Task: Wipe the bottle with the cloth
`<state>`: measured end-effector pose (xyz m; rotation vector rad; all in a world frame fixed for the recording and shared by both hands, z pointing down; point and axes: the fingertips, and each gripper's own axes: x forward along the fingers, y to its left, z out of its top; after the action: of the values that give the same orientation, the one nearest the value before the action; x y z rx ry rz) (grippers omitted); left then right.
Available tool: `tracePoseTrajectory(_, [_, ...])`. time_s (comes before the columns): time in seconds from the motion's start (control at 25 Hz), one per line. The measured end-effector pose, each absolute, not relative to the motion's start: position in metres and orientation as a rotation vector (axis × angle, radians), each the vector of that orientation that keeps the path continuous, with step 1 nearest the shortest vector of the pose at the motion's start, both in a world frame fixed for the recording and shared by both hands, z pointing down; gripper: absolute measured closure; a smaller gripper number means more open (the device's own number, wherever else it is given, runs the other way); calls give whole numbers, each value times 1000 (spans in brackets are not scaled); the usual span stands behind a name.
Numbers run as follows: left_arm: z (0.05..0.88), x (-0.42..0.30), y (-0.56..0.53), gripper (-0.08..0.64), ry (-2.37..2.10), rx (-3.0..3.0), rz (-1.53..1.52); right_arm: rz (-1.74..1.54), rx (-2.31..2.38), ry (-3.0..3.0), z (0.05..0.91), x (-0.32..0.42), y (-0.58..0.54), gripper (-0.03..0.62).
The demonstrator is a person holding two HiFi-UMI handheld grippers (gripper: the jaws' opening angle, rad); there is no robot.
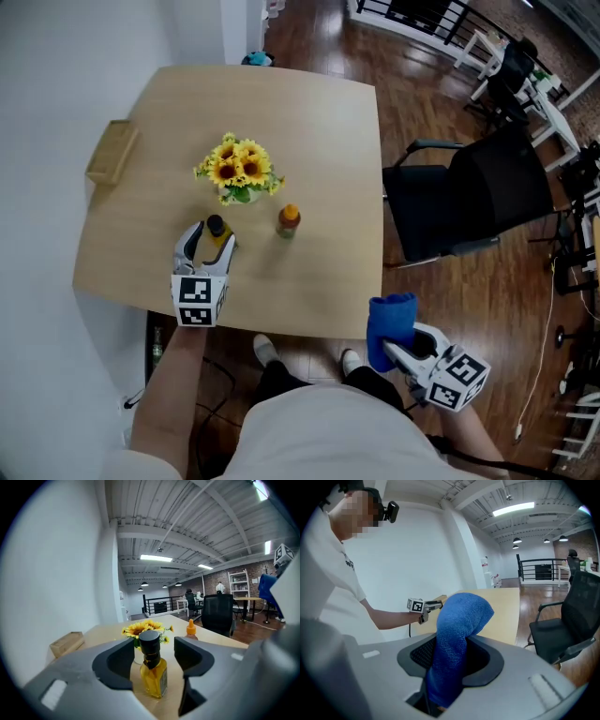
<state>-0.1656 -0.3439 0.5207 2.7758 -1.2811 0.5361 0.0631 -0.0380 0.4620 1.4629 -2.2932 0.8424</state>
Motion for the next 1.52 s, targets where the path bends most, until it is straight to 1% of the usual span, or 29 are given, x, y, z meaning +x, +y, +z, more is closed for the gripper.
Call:
tracePoseTrajectory(0.12, [490,-177,-306,278,-1415,2739,500,766,1385,-2362,458,82,-35,434])
tracePoseTrajectory(0.24, [467,-176,-237,280,-1513,2730,534,674,1270,-2446,456,106,-19,434])
tracePoseTrajectory(0.36, [457,-171,-162,300,-1642,2617,472,578,1134,-2524,461,141,2,434])
tracePoseTrajectory(0.48, [451,-154,-74,319,-1756,2478,409,528,1010,-2551,467,180,30,434])
tracePoseTrajectory(0.68, [467,-107,68,323,-1745,2308,486,529,821,-2596,469,216,73,434])
tracePoseTrajectory(0.84, [470,-74,132,347,-1684,2277,505,559,766,-2669,460,225,105,434])
tracePoseTrajectory(1.12, [435,-46,174,347,-1624,2356,378,578,770,-2683,455,225,175,434])
tracePoseTrajectory(1.32, [414,-54,218,347,-1583,2443,376,543,774,-2695,444,203,232,434])
tracePoseTrajectory(1.52, [415,-76,271,347,-1552,2467,312,490,789,-2695,434,167,293,436])
